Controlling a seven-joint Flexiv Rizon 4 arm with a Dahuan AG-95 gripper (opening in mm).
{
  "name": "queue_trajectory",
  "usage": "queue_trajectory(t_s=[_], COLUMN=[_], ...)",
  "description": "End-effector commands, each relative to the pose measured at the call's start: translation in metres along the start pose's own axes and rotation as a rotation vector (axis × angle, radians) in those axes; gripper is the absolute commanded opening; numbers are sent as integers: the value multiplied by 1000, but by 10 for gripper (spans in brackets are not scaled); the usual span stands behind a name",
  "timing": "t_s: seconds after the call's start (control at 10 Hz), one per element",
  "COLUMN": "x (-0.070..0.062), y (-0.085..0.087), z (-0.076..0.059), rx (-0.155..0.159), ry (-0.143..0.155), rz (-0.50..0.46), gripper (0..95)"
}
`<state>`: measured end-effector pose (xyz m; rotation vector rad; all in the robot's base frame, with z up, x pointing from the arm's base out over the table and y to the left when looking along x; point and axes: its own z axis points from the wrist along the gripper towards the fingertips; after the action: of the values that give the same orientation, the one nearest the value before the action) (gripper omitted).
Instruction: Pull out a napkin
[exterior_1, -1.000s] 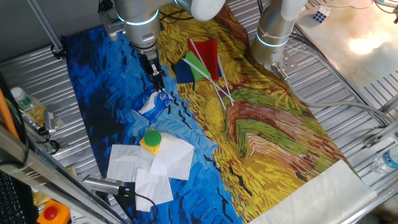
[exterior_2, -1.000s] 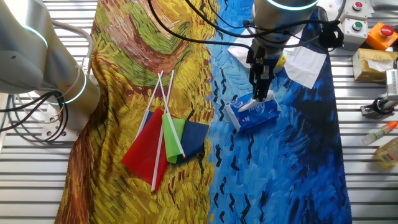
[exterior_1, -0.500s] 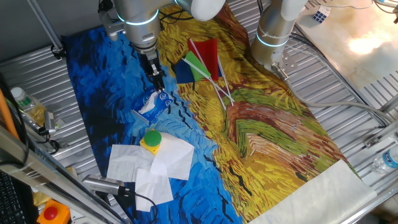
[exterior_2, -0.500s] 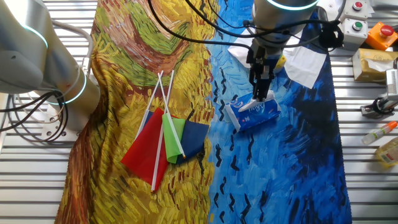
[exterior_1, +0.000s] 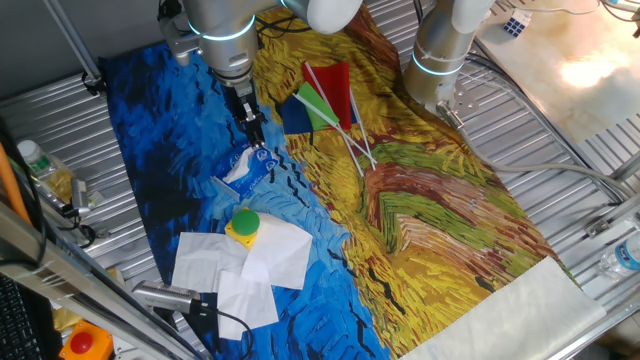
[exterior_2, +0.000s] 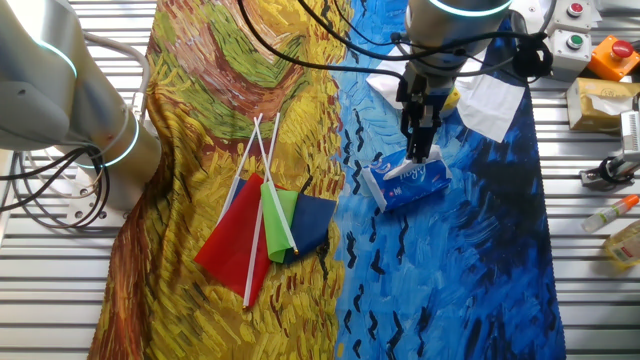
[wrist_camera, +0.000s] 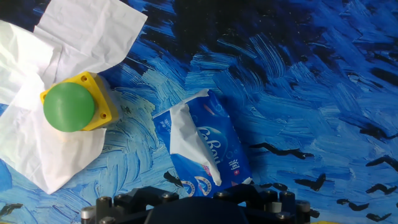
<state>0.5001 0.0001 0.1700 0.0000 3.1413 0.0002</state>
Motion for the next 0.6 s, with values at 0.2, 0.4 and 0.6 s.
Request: queue_trajectory(t_s=[0.2, 0.4, 0.6], x=[0, 0, 0], y=[0, 0, 0], z=[0, -1, -1], rx=[-65, -62, -62], ry=[-68, -66, -65], rz=[-59, -60, -60], gripper=[0, 0, 0])
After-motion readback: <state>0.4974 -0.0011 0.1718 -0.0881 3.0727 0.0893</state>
